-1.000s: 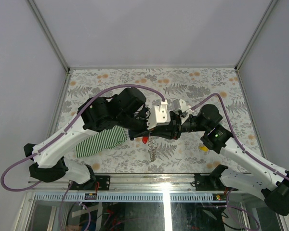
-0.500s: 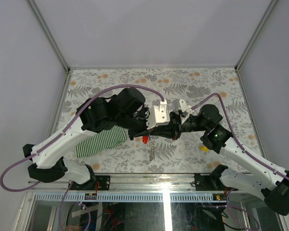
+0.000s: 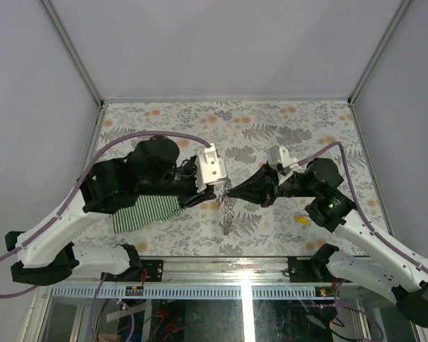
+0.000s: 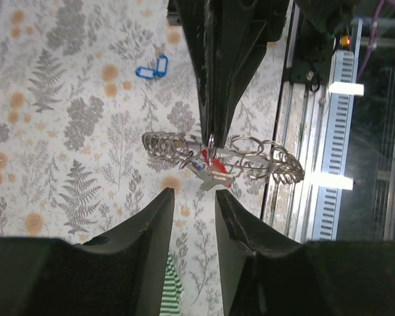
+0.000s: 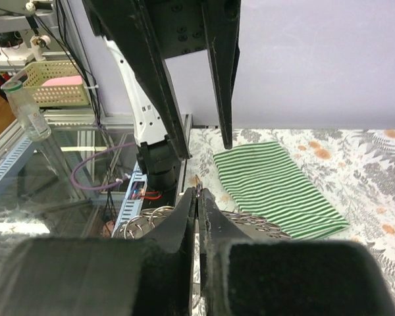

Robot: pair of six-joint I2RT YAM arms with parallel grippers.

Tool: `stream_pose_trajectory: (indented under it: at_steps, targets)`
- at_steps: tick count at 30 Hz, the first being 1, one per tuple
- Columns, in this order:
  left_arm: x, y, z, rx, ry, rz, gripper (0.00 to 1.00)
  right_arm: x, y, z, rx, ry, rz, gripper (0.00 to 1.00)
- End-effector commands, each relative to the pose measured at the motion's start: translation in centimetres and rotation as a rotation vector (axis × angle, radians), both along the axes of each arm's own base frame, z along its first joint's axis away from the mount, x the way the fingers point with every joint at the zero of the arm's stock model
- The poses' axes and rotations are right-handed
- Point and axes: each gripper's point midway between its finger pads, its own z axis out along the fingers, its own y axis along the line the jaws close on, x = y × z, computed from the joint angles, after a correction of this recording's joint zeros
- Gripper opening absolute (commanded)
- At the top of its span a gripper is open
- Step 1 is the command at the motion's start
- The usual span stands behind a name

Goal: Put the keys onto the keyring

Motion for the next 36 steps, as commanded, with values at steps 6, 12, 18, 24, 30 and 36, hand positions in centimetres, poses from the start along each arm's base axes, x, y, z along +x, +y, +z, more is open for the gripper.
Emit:
stream_pose_trajectory:
  at_steps: [6, 12, 18, 24, 30, 36]
  targets:
    - [-0.6, -1.4, 6.6, -0.476, -0.156, -0.01, 0.35, -0.9, -2.1, 7.9, 0.126, -0.13, -0.088, 0.0]
    - [-2.2, -1.0, 9.8, -0.789, -0.212, -0.059, 0.36, -1.1, -2.5, 9.5, 0.157, -0.145, -0.095, 0.0]
    - [-3.0, -1.3, 9.5, -0.823, -0.186, -0.099, 0.35, -1.3, -2.5, 9.6, 0.164, -0.149, -0.084, 0.0]
    - [-2.9, -2.0, 8.8, -0.797, -0.157, -0.106, 0.32, -1.8, -2.4, 9.7, 0.172, -0.153, -0.058, 0.0]
    - [-2.6, -2.4, 8.1, -0.775, -0.147, -0.101, 0.3, -2.4, -2.7, 10.0, 0.188, -0.17, -0.041, 0.0]
    - [-2.5, -2.4, 7.9, -0.77, -0.144, -0.096, 0.26, -2.9, -2.8, 10.0, 0.189, -0.176, -0.017, 0.0]
